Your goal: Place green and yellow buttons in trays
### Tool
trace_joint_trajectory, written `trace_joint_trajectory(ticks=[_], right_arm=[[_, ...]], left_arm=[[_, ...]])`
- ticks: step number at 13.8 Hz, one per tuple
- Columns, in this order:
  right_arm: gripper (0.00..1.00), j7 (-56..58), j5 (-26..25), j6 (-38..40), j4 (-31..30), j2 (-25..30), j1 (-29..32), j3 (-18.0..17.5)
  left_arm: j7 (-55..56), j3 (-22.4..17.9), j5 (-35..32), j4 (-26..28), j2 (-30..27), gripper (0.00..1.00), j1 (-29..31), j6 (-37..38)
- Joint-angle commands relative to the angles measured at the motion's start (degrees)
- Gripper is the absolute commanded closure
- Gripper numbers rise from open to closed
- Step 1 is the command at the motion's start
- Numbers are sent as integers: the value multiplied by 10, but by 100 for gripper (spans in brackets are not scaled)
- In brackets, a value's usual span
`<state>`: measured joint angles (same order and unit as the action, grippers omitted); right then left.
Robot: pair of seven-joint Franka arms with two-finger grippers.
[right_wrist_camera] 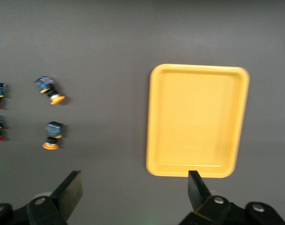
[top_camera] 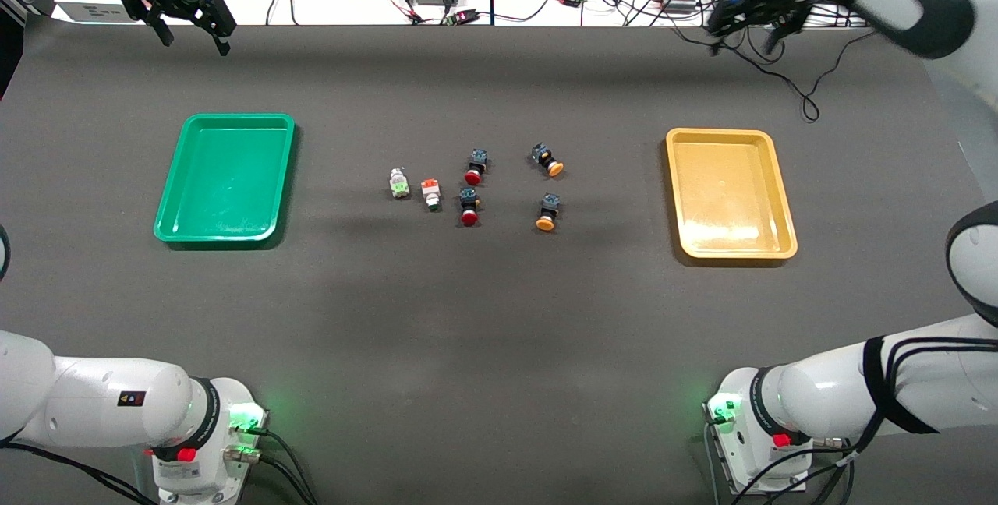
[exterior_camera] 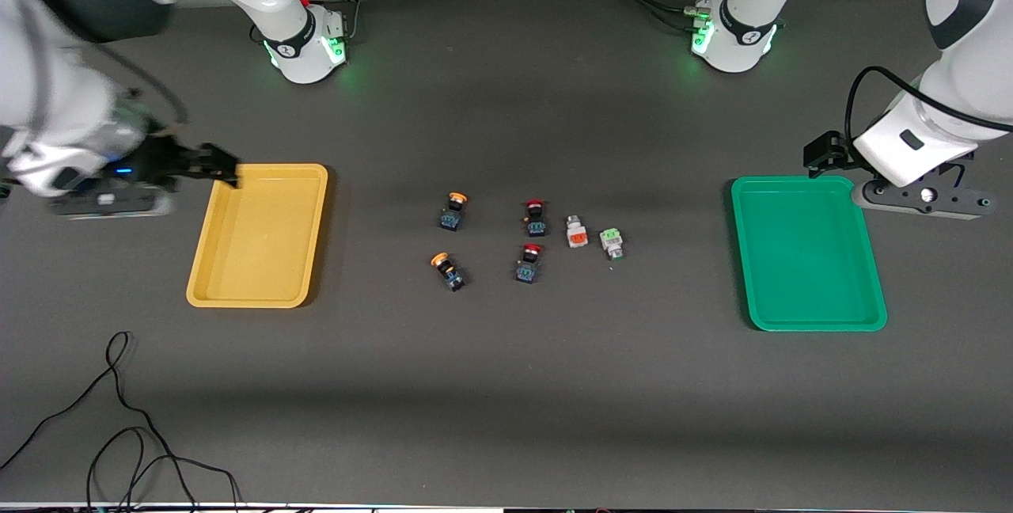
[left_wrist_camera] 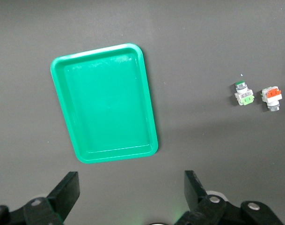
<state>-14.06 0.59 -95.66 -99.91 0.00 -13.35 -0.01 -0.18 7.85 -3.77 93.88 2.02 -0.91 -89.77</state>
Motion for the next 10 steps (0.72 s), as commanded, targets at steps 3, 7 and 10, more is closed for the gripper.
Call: trace_joint_trajectory(ticks=[3,7,10], right_arm=[[0,-224,21,-101,-87,9,-150,5],[0,-377,19,-159,-115,-11,-264,5],[0,-427,13,-181,-135,-17,-292,5]], left_arm=[[105,16,53,-34,49,0,-21,2],[219,22,51,-34,141,0,-88,-88],[257,22,48,-28,203,0,-115,-141]])
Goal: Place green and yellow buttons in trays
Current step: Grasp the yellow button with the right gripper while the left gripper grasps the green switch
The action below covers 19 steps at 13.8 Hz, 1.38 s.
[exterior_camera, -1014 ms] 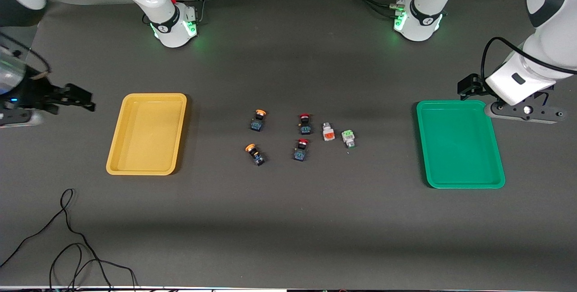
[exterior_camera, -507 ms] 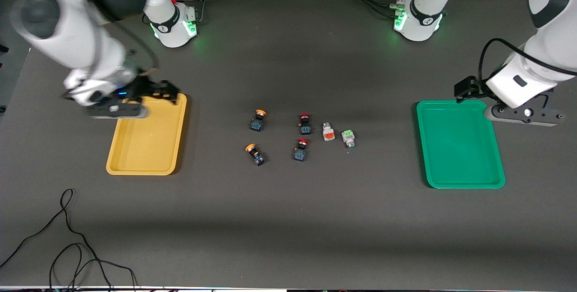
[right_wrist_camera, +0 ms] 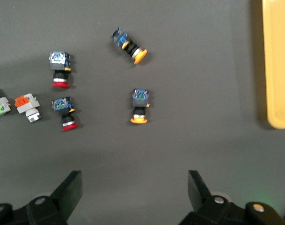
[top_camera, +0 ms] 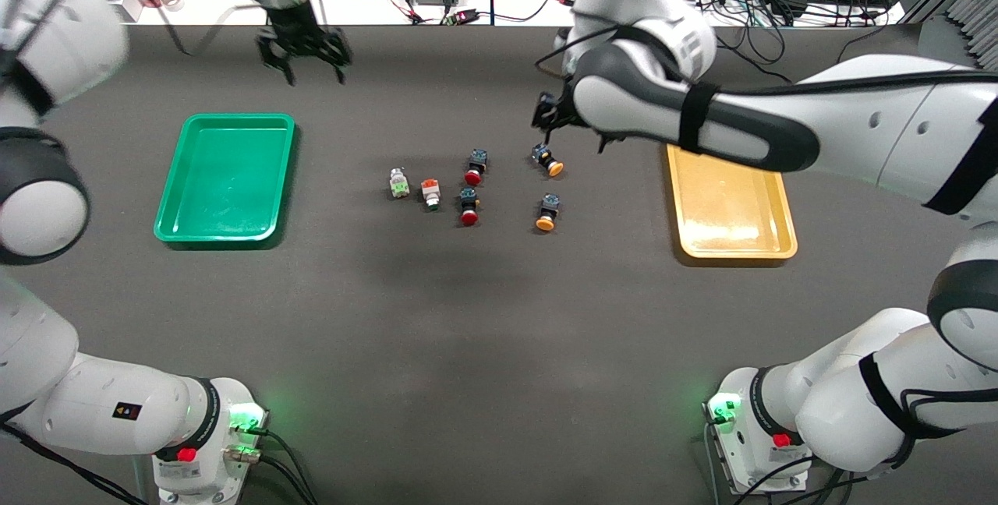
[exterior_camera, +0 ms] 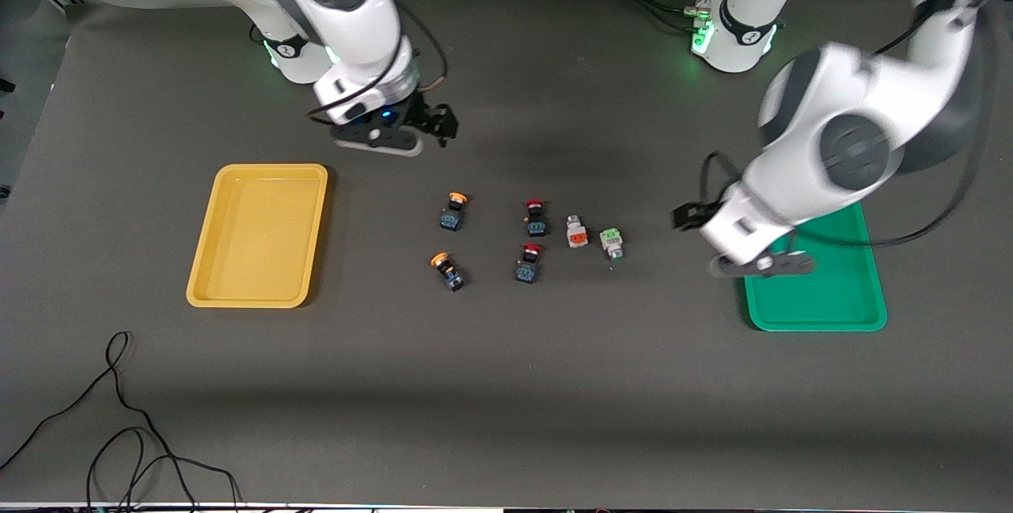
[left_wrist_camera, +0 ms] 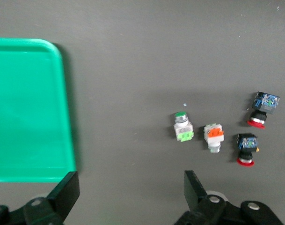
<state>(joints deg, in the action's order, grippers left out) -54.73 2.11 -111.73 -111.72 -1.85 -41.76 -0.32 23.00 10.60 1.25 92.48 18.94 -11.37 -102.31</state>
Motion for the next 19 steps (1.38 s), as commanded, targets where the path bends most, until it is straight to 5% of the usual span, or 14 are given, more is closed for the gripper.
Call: trace_joint_trajectory(ticks=[1,5,11,15,16,17,19], right_arm=[[0,-21,-3,-39,-34,2,-8,8],[0,-21,-3,-229,-135,-55,-3,9],[0,-21,-23,-413,-134,-216,-3,27],[0,-21,-23,-465,-128,-259,-7,30],[4,-20,-24,-465,-127,-259,-7,30],[32,-18,-24,-465,-126,-259,-8,30],[60,-14,-25,-465,-126,-259,-8,30]], left_arm=[[35,-6,0,-6,50,1,-16,-39],[60,-5,3,37,122,2,-46,-145],[125,-4,4,154,140,2,-84,-303],[125,-4,4,193,145,5,-88,-357],[125,-4,4,193,146,35,-92,-357],[126,-4,4,193,144,98,-92,-356],[129,-4,4,191,129,100,-84,-344]])
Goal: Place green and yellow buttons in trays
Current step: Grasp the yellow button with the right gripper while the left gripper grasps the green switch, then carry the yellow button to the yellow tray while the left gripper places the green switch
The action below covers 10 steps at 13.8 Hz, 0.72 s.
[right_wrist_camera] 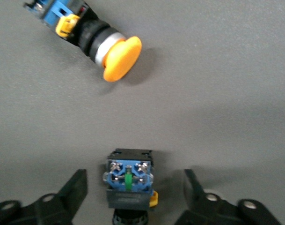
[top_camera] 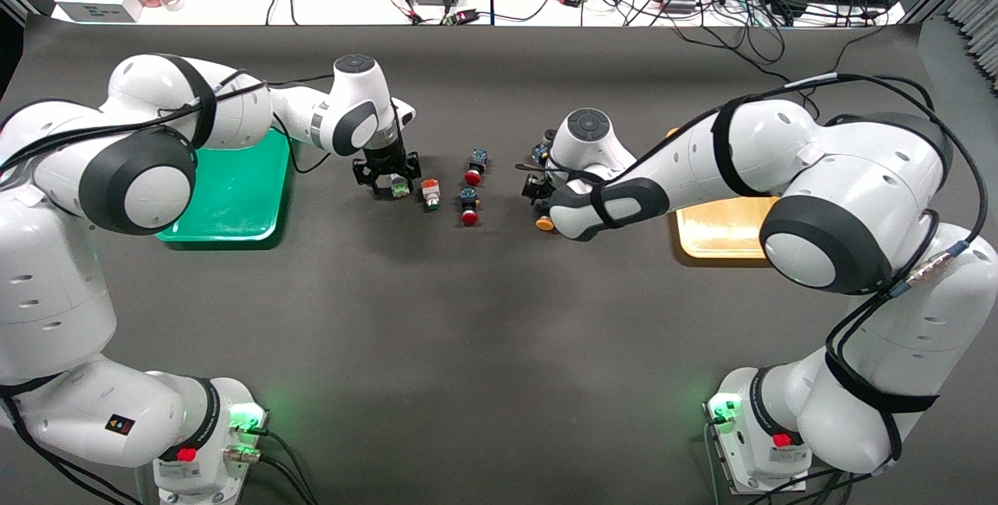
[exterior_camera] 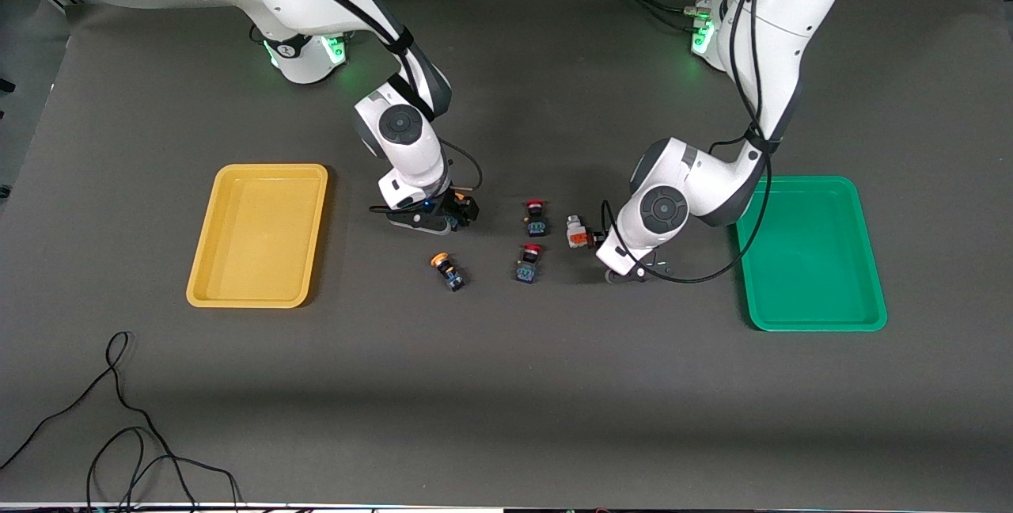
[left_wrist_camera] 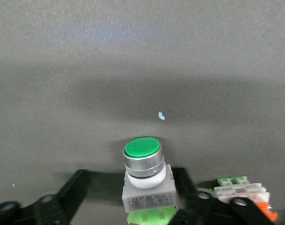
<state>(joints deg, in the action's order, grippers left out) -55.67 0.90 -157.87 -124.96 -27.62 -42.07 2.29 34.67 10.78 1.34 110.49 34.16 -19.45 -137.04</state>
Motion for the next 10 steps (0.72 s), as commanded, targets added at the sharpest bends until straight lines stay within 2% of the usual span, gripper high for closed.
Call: trace_joint_trajectory(ticks=[1,3,5,7,9,10], right_arm=[[62,-5,-13,-2,7,-2,-5,4],[66,-3,-13,1,13,-1,-5,4],[66,-2,-13,26,21,10,-4,4],[66,0,-13,151,66,52,-4,4],[66,6,-13,317,159,76,-2,4],[66,30,-13,392,208,78,2,4]], left_arm=[[9,-6,3,10,-36,100,-1,10],[3,-5,3,-12,-62,100,14,78],[-18,-5,9,-62,-89,100,34,198],[-107,-6,37,-120,-112,100,83,327],[-229,-8,37,-159,-130,100,143,424],[-288,-11,32,-165,-136,100,177,450]])
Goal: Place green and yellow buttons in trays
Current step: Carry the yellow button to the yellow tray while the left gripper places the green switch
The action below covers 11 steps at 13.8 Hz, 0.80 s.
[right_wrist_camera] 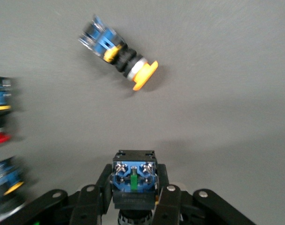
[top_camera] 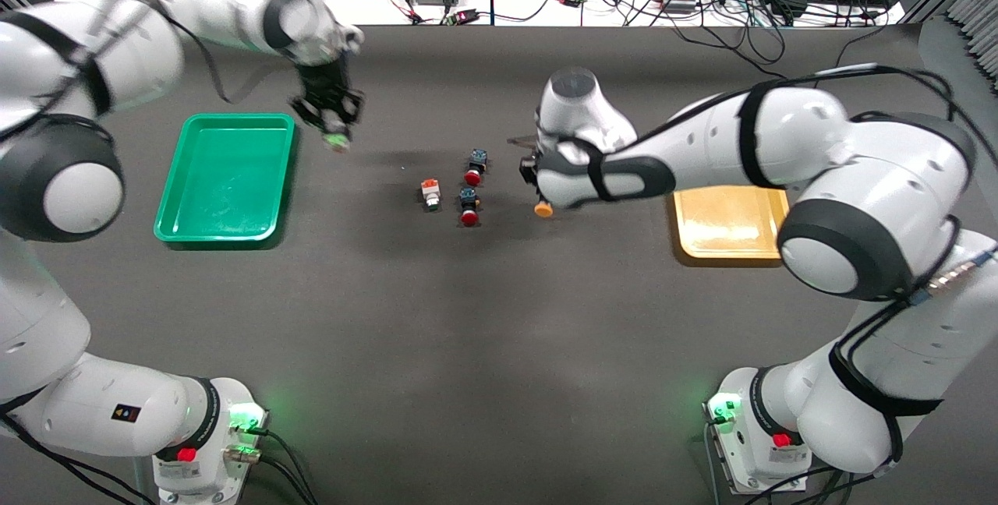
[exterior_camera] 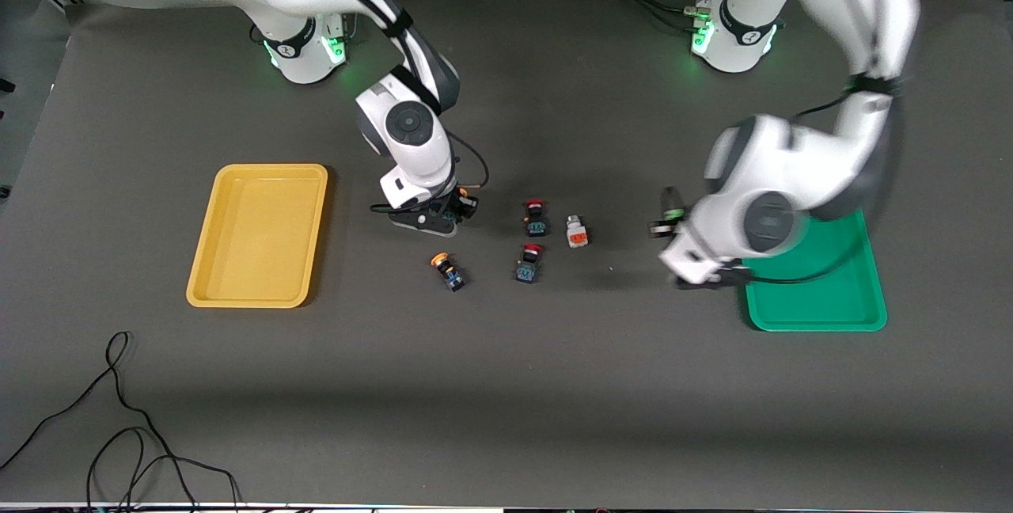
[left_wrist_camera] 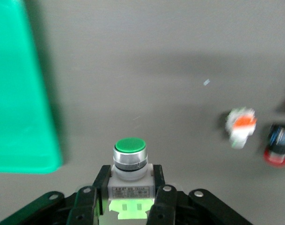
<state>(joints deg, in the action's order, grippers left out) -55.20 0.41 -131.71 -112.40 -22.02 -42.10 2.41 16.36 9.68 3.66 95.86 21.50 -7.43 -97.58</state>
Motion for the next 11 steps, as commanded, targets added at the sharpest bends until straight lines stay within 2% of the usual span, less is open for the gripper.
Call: trace_joint_trajectory(ticks=[1,3,5,6,8,10,11], right_arm=[[66,53,-5,196,127,24,7,10],[66,123,0,257,163,42,11,50],[66,225,2,268,150,77,11,112],[66,282,2,271,139,93,11,149],[66,414,13,268,106,122,11,238],[66,549,36,260,83,126,11,332],[66,603,42,242,68,124,11,368]], left_arm=[[-160,0,7,-17,-13,100,92,66],[-271,0,-29,2,-9,100,150,58],[-344,-1,-48,39,-5,100,192,8],[-353,0,-72,76,-9,100,207,-35],[-394,-1,-81,146,-11,100,234,-135],[-432,-1,-81,191,-4,100,264,-214],[-444,-1,-81,215,0,100,274,-254]])
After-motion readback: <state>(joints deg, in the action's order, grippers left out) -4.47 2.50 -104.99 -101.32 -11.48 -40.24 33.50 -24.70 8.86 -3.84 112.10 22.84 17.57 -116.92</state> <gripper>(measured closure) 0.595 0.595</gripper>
